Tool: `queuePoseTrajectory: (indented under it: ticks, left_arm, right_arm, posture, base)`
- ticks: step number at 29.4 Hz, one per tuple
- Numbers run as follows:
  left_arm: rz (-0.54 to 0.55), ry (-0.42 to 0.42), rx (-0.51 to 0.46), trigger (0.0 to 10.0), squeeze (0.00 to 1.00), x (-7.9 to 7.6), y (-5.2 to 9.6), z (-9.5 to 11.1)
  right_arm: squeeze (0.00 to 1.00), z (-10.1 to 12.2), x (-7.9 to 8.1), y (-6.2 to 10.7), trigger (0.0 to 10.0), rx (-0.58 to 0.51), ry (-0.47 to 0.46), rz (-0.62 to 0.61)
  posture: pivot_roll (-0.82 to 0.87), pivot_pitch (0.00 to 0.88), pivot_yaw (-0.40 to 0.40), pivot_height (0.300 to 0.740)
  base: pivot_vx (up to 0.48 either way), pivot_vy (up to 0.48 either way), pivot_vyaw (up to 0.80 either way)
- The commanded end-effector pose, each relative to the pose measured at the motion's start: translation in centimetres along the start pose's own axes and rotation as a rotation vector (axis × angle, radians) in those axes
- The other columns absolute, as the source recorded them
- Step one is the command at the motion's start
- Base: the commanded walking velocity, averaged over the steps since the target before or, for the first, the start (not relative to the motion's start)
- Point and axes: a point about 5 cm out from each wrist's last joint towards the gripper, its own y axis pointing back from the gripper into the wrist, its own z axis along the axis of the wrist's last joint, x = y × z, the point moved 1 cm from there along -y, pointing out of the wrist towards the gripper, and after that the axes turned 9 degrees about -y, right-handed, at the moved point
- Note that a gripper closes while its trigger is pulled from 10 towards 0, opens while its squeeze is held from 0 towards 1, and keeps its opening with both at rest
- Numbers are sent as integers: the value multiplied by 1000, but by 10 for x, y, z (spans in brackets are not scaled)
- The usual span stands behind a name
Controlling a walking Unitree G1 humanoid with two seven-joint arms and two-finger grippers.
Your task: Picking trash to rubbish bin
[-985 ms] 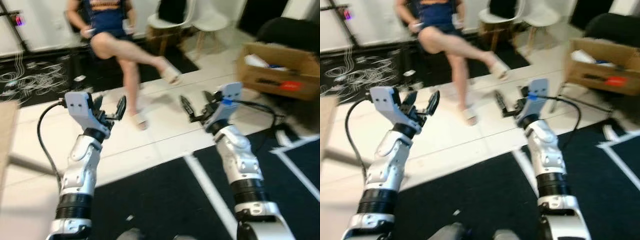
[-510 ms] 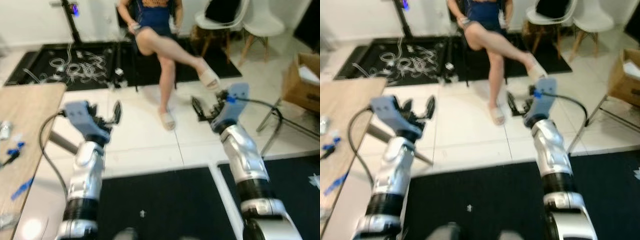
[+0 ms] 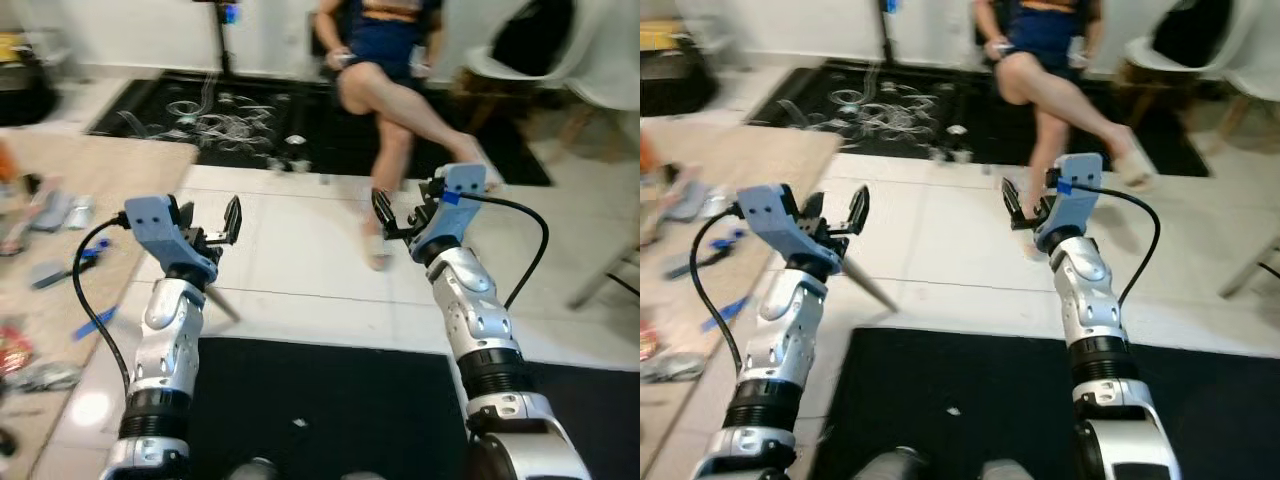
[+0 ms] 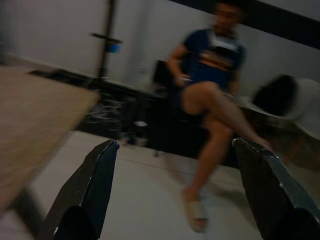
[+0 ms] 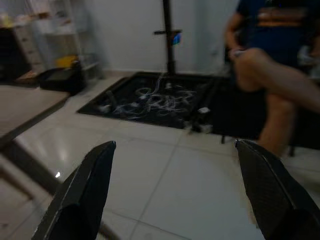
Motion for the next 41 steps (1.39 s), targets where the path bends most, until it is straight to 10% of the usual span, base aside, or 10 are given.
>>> queuePoseTrajectory:
  ticks: [1,11,22,41]
  left_arm:
    - [-8,4,14,10000,0,-2,1,-5]
    - [-14,-39,5,10000,0,-2,7,-5]
    - [-9,-157,-9,10000,0,-3,54,1]
    - [-76,-123,18,10000,0,-21,50,-6]
  right_arm:
    - [0,-2,-2,1,10000,9,0,-5]
    - [0,-2,0,5,10000,4,15,16]
    - [0,1,0,60,10000,29,44,207]
    - [0,-9,-4,63,10000,88,16,234]
  posture:
    - [-76,0,-11,740]
    - [-71,0,-4,740]
    - [-73,0,-26,740]
    - [-78,0,-31,740]
  base:
    - [0,0,738]
    - [0,0,731]
    - [0,0,709]
    - [0,0,706]
